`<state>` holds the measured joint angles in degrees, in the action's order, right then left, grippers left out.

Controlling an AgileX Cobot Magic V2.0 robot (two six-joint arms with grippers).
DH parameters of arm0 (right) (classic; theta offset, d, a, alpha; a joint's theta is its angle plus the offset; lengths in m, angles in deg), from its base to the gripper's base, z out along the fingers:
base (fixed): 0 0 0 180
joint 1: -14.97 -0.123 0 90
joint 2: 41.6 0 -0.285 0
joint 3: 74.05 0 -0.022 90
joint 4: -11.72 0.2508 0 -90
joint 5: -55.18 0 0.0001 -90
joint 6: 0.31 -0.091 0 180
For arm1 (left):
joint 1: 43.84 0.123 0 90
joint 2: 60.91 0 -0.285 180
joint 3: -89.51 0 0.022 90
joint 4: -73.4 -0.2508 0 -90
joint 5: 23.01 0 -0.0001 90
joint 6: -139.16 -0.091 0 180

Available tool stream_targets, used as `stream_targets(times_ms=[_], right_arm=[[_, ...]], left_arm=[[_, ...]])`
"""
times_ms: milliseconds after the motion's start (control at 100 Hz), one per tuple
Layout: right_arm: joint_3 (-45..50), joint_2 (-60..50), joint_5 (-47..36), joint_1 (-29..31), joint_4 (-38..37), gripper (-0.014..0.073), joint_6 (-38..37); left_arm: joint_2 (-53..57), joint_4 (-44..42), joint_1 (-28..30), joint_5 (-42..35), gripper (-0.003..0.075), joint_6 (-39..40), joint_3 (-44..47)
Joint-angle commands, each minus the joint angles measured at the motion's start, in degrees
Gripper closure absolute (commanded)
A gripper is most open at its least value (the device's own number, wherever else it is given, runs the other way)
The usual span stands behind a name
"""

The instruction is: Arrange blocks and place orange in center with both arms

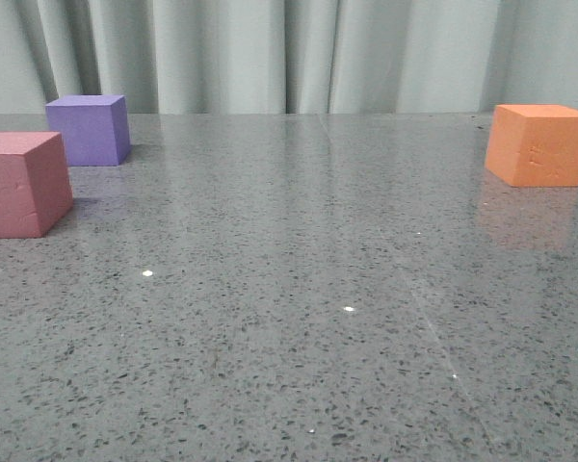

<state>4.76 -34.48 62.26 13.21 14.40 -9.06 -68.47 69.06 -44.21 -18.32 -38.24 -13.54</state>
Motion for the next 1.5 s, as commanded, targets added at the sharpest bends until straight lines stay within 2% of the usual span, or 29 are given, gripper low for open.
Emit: stream_targets(times_ms=[0, 610, 870, 980, 1170, 1490], right_arm=[[-0.79, -1.10, -4.91, 0.41, -0.49, 0.0662, 0.50], [-0.79, -1.10, -4.91, 0.41, -0.49, 0.0662, 0.50], [-0.96, -1.10, -12.67, 0.41, -0.42, 0.0662, 0.50], [-2.75, -1.05, -11.62, 0.41, -0.23, 0.0662, 0.50], [-12.18, 0.10, 0.15, 0.41, 0.64, 0.0662, 0.50], [-32.15, 18.09, 27.50, 0.41, 0.75, 0.0662, 0.50]], left_arm=[[1.87, 0.47, -0.54, -4.70, 0.0739, 0.58, 3.11], [1.87, 0.47, -0.54, -4.70, 0.0739, 0.58, 3.11], [1.87, 0.47, -0.54, -7.95, 0.0739, 0.58, 2.99], [1.87, 0.48, -0.54, -7.71, 0.0739, 0.58, 1.48], [-0.23, 7.11, -0.54, 0.94, 0.0739, 0.58, -8.18], [-16.30, 7.92, -0.54, 30.82, 0.0739, 0.89, -33.14]])
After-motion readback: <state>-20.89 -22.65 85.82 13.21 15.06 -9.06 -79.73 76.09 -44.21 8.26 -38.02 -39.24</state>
